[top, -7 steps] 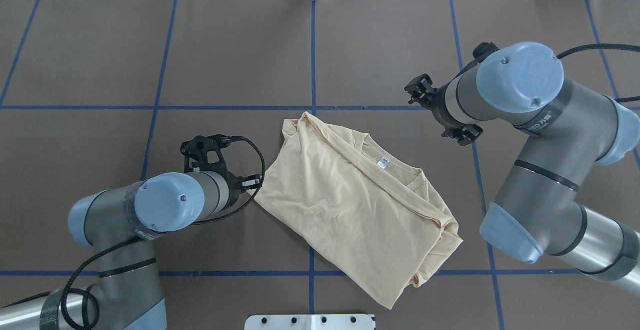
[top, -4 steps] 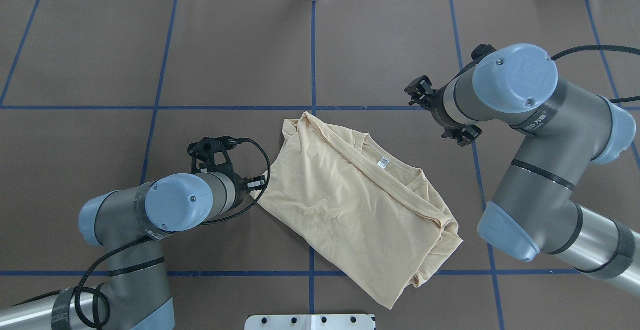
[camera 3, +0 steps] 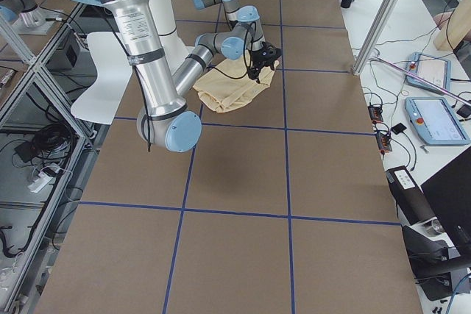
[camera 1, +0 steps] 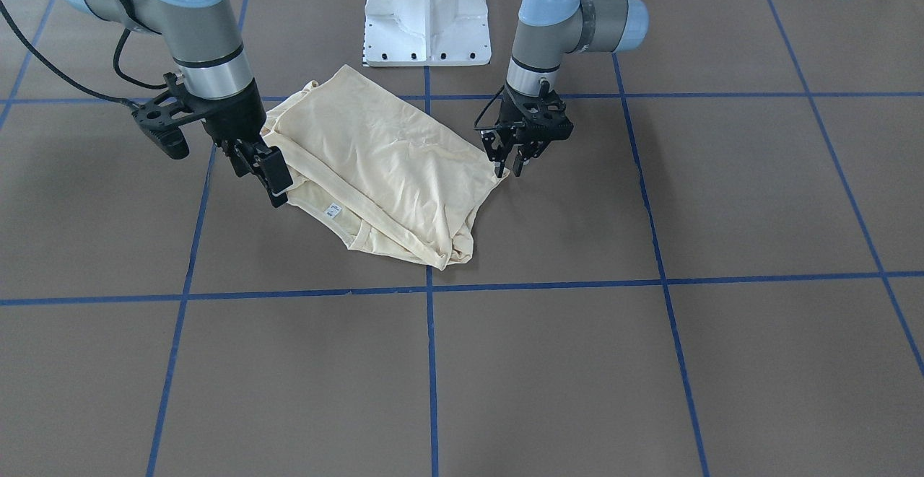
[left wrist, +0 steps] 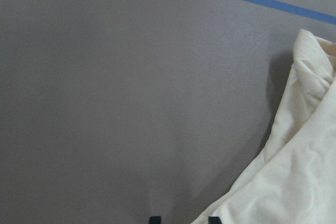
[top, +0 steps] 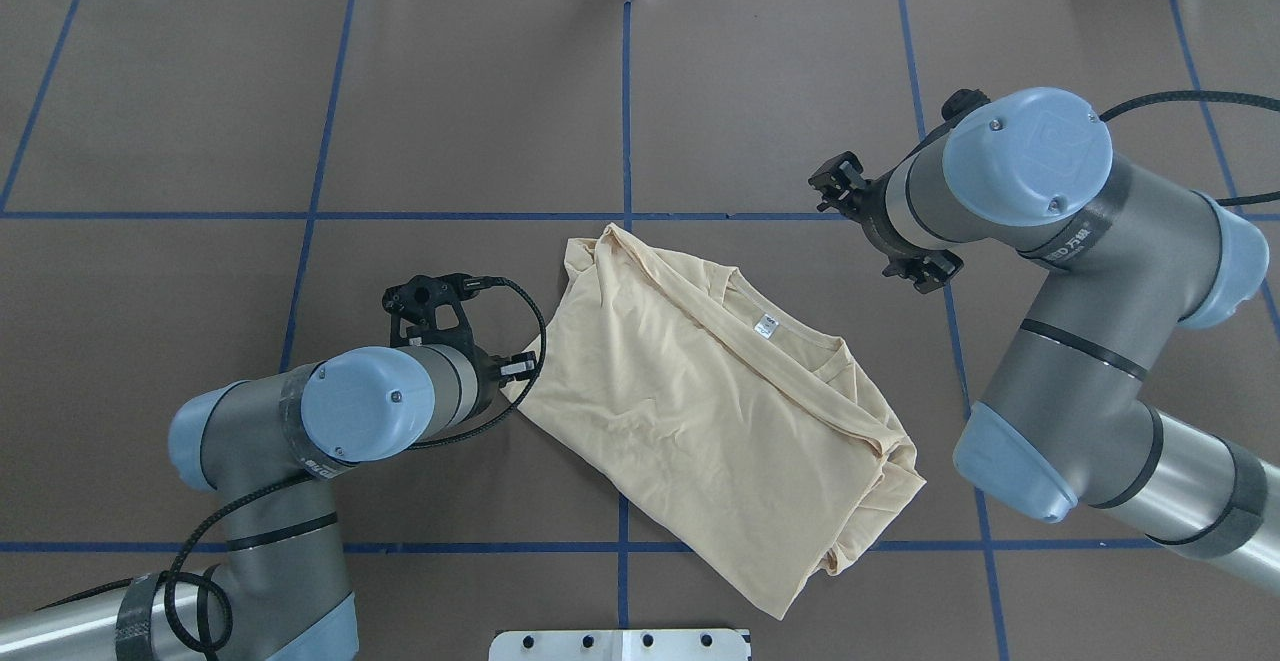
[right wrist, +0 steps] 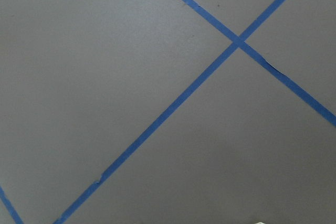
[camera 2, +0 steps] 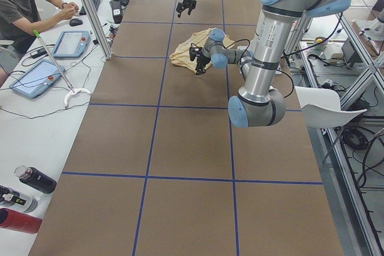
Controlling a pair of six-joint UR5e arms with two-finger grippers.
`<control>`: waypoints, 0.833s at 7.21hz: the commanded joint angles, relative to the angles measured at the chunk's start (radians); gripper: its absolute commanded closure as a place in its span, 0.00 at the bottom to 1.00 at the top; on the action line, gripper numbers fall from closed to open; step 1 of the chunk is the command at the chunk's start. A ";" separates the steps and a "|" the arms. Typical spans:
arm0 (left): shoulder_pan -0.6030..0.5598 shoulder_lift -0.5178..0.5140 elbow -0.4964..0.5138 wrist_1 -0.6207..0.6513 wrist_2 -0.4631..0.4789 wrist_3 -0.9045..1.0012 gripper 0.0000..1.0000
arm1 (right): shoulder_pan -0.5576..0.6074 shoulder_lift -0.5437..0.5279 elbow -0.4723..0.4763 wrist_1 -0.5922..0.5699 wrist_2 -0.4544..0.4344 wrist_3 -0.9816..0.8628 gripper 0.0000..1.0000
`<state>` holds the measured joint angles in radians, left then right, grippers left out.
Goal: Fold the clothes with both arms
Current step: 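Grasp the shirt edge nearest the left gripper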
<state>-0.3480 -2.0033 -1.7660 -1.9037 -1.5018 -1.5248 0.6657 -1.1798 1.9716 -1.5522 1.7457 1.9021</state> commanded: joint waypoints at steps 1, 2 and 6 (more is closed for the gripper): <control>0.006 0.000 0.005 0.002 0.000 0.000 0.60 | 0.000 0.000 0.000 0.000 0.000 0.000 0.00; 0.006 -0.002 0.010 0.002 -0.002 0.000 0.61 | 0.000 0.000 -0.002 0.000 0.000 0.000 0.00; 0.009 0.000 0.010 0.006 0.000 -0.006 1.00 | 0.000 0.002 -0.002 0.000 0.002 0.002 0.00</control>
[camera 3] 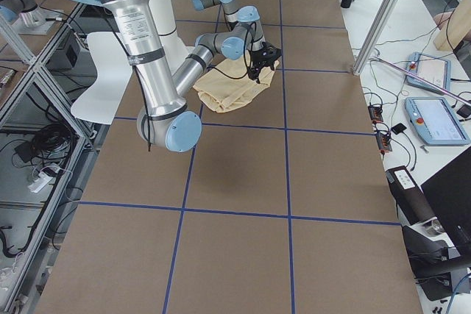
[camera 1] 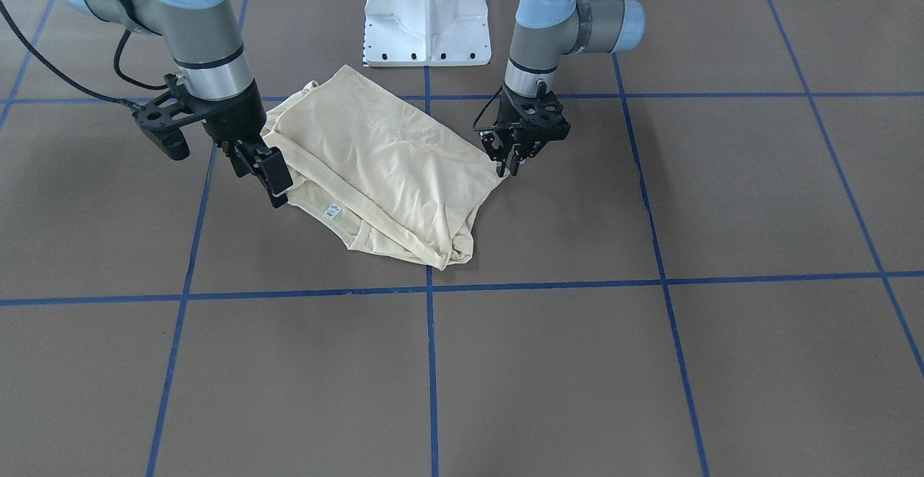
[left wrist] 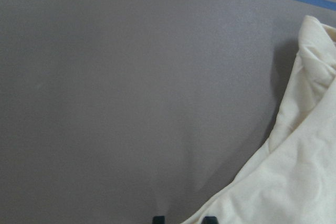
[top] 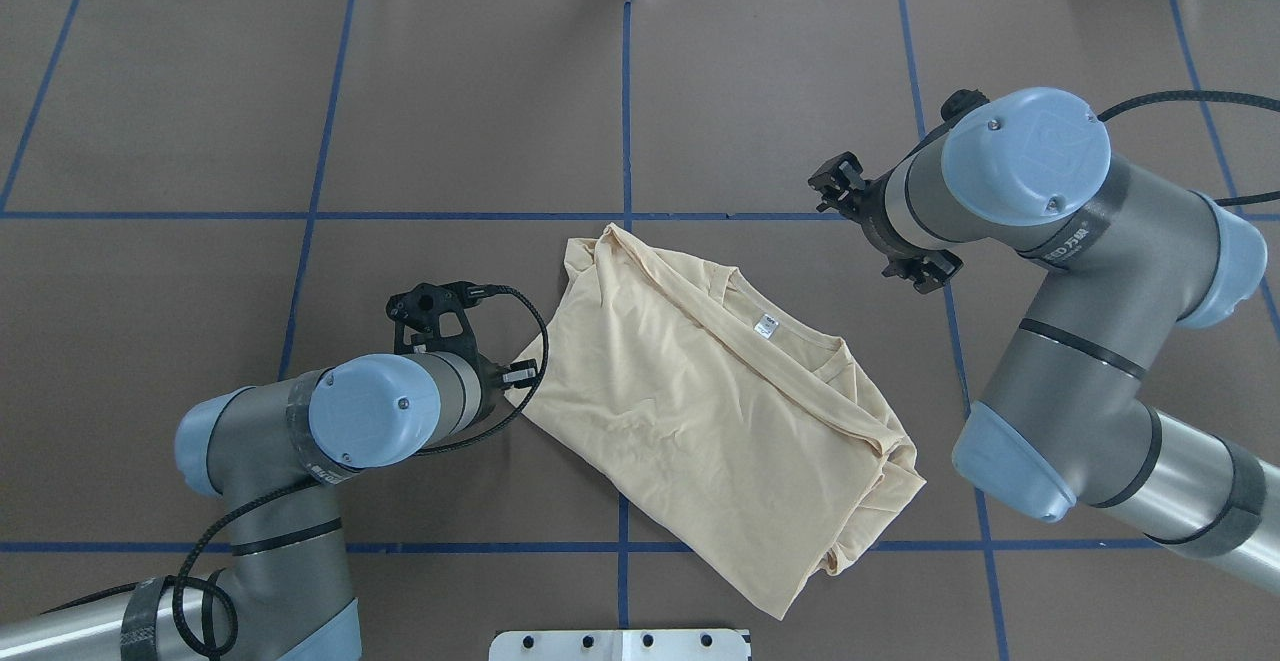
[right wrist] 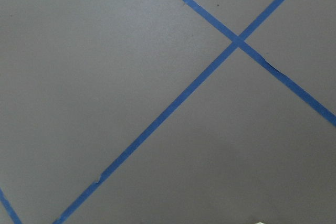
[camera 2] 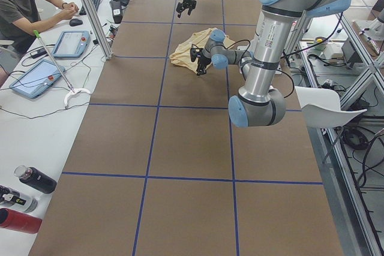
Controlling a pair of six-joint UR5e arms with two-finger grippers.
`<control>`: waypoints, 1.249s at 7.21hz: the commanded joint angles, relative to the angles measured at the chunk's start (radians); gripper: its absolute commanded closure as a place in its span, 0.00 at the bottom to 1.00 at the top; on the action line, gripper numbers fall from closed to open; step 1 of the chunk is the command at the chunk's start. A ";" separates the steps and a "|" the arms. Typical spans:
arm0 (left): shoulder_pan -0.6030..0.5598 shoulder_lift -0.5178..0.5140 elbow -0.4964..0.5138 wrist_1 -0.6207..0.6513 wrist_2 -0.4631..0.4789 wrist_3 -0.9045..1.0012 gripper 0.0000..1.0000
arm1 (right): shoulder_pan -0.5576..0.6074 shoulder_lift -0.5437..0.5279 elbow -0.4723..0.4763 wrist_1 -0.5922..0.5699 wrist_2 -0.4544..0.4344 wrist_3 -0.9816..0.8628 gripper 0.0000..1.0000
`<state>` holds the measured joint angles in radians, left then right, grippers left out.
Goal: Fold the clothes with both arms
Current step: 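Grasp the shirt edge nearest the left gripper, then drag the shirt away from the robot with the left gripper to straighten it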
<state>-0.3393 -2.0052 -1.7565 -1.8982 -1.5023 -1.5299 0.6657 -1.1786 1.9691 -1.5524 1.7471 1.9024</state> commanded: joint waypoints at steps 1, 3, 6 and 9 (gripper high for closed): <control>0.000 0.000 -0.003 0.001 -0.003 0.002 1.00 | 0.000 0.002 0.001 0.000 0.000 0.001 0.00; -0.006 0.002 -0.029 0.004 -0.006 0.005 1.00 | 0.000 0.002 0.002 0.000 0.003 0.001 0.00; -0.166 -0.035 -0.003 -0.022 -0.001 0.196 1.00 | 0.000 0.004 0.008 -0.002 0.005 0.004 0.00; -0.283 -0.189 0.299 -0.236 -0.003 0.226 1.00 | 0.002 0.005 0.010 -0.008 0.018 0.006 0.00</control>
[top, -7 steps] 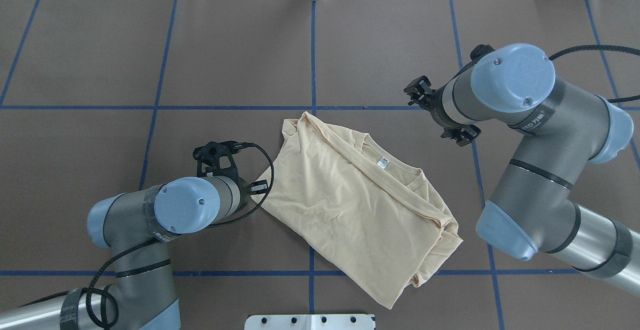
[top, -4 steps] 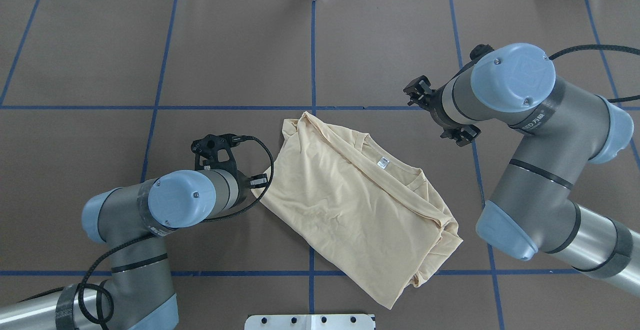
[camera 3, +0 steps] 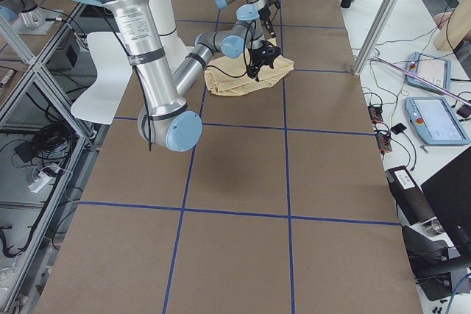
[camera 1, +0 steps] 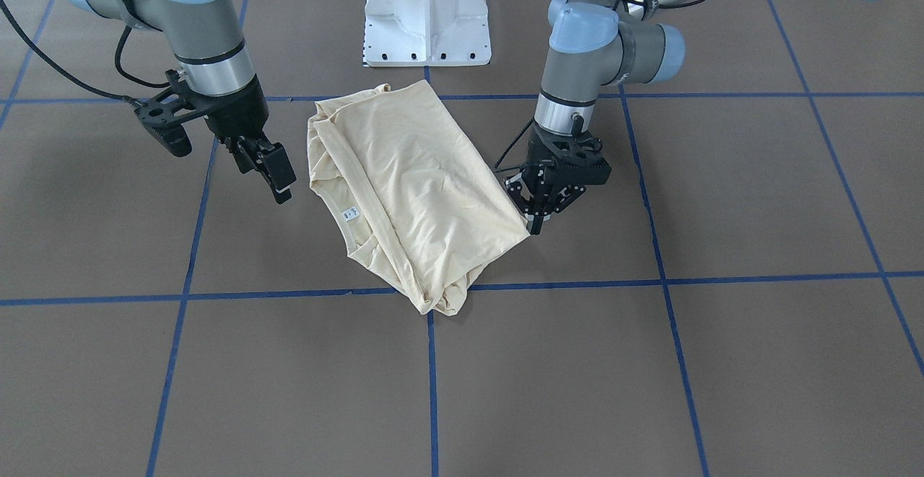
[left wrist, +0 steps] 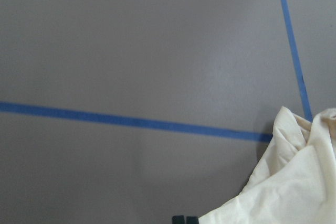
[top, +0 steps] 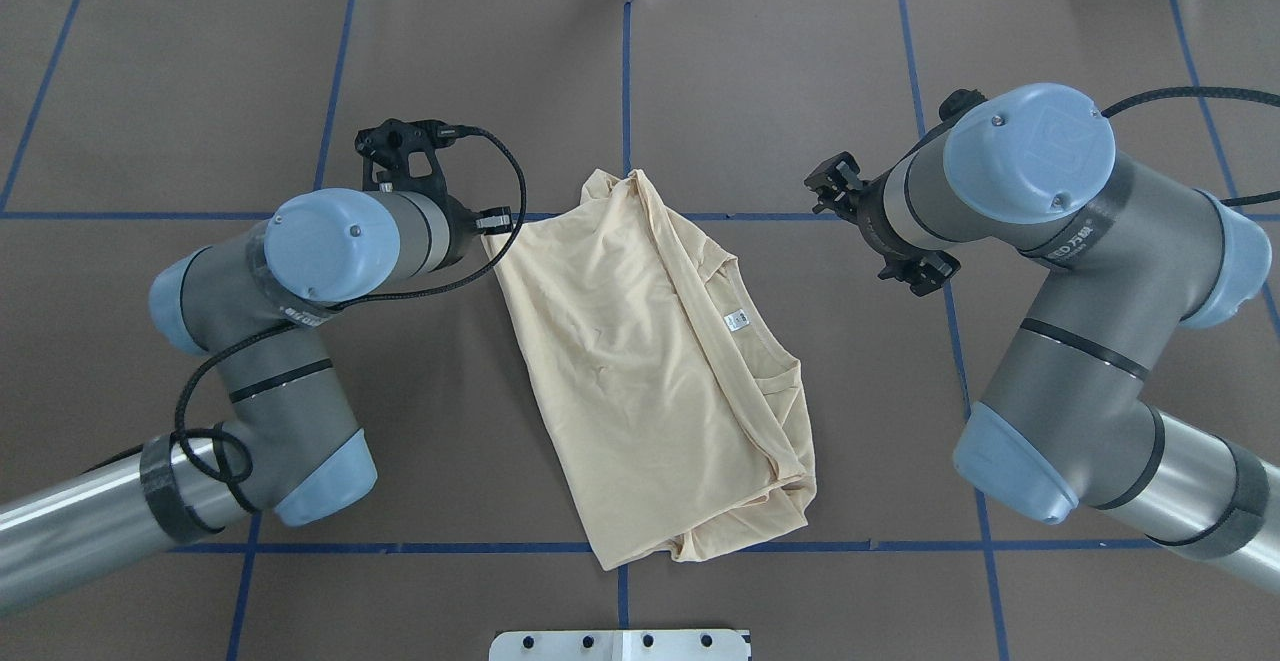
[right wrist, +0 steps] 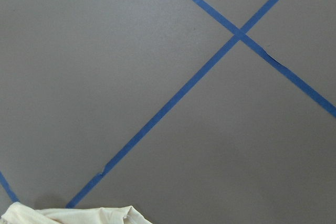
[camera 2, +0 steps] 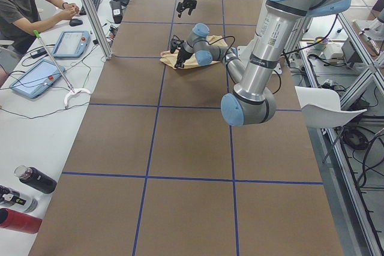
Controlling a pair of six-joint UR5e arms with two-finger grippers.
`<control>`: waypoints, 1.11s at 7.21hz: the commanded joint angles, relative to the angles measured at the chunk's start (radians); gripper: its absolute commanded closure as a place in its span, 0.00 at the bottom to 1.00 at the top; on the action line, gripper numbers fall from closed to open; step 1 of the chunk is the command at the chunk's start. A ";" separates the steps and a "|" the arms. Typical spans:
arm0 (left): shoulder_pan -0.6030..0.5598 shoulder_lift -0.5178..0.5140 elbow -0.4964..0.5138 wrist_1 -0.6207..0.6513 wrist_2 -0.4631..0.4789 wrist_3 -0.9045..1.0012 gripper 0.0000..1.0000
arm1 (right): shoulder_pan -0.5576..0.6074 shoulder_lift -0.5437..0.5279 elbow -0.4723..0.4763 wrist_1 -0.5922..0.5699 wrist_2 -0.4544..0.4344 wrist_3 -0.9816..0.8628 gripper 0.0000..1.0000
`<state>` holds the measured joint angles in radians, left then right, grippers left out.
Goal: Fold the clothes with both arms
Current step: 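Drag the shirt away from the robot with the left gripper to straighten it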
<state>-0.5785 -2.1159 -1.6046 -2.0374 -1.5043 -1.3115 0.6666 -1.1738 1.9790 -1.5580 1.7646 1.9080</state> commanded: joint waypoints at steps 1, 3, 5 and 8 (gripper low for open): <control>-0.075 -0.151 0.275 -0.180 -0.001 0.009 1.00 | 0.002 -0.001 0.001 -0.004 0.003 0.000 0.00; -0.121 -0.252 0.459 -0.254 0.001 0.073 1.00 | 0.004 -0.001 0.001 -0.004 0.003 0.000 0.00; -0.126 -0.246 0.462 -0.280 -0.008 0.083 0.61 | -0.001 0.002 0.001 0.007 0.001 0.002 0.00; -0.130 -0.046 0.159 -0.244 -0.113 0.083 0.62 | -0.010 0.023 0.001 0.022 -0.004 -0.006 0.00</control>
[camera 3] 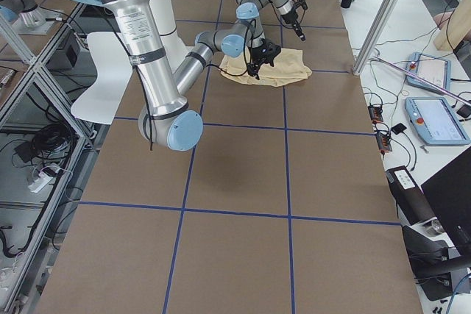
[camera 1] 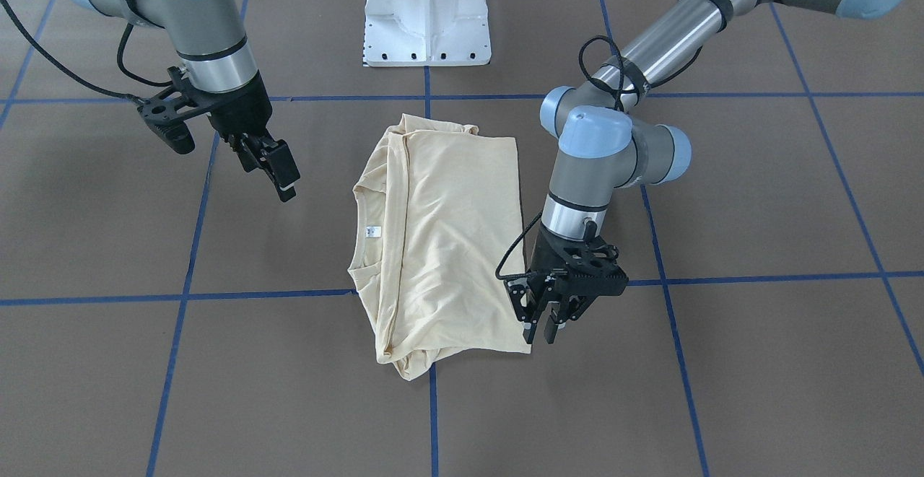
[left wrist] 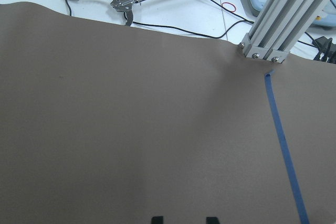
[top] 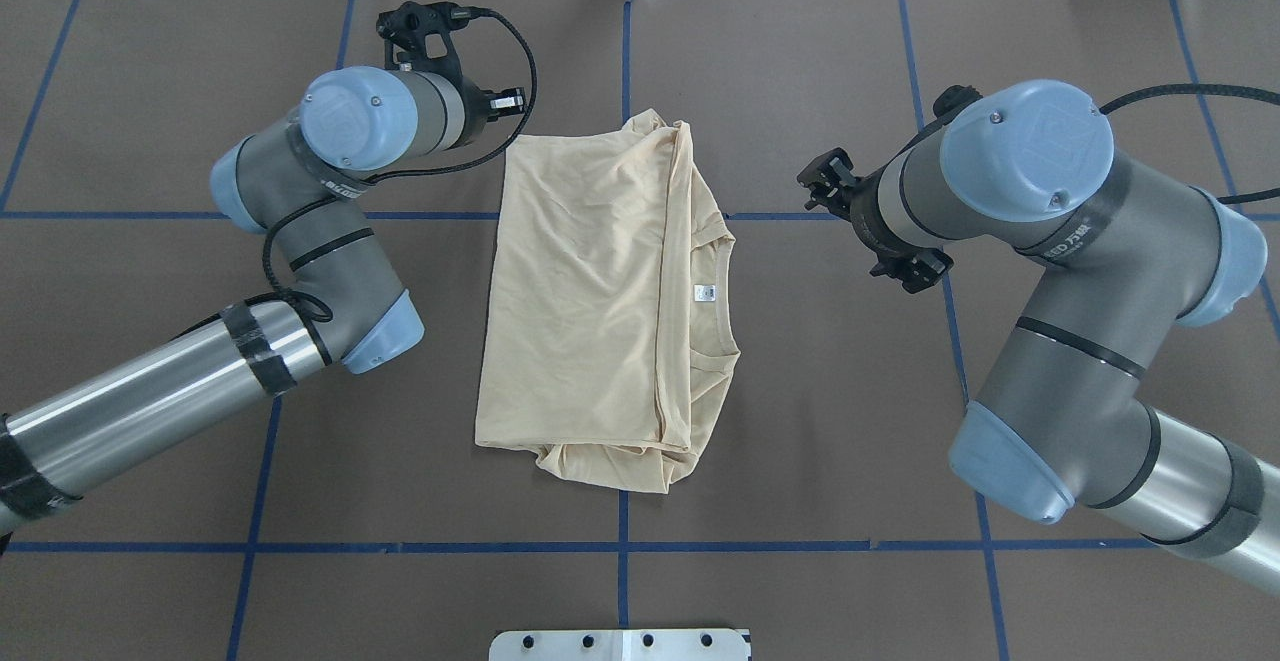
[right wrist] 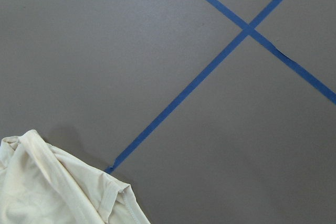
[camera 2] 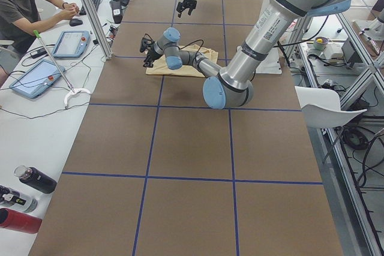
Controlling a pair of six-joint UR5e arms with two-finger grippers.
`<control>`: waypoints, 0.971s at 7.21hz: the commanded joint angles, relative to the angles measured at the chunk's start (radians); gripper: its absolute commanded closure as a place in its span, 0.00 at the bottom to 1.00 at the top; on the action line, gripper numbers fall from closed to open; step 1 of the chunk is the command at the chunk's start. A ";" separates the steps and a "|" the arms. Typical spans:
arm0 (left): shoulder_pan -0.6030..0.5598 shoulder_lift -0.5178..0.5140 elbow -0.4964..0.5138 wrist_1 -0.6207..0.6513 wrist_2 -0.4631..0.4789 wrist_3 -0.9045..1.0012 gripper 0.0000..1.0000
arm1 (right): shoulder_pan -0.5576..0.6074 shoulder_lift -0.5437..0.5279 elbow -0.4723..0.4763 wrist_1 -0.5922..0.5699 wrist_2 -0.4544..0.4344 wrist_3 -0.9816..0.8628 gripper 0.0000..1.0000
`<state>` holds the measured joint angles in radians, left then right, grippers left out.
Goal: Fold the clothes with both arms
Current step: 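Drag the shirt away from the robot with the left gripper to straighten it, then release the shirt with the left gripper while the right gripper lowers to the near corner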
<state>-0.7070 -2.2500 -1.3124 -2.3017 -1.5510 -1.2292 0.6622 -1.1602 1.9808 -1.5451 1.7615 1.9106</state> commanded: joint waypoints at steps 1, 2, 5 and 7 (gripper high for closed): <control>0.000 0.160 -0.280 0.088 -0.078 0.000 0.62 | -0.060 0.011 0.001 0.042 -0.026 -0.005 0.00; 0.000 0.208 -0.411 0.201 -0.116 0.000 0.62 | -0.113 0.011 0.003 0.074 -0.084 0.001 0.00; 0.010 0.329 -0.583 0.246 -0.161 -0.036 0.61 | -0.237 0.022 -0.004 0.089 -0.160 0.024 0.00; 0.017 0.331 -0.581 0.246 -0.161 -0.052 0.60 | -0.333 0.022 0.000 0.091 -0.233 0.294 0.00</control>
<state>-0.6933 -1.9241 -1.8877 -2.0566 -1.7110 -1.2728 0.3915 -1.1394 1.9786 -1.4559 1.5798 2.0504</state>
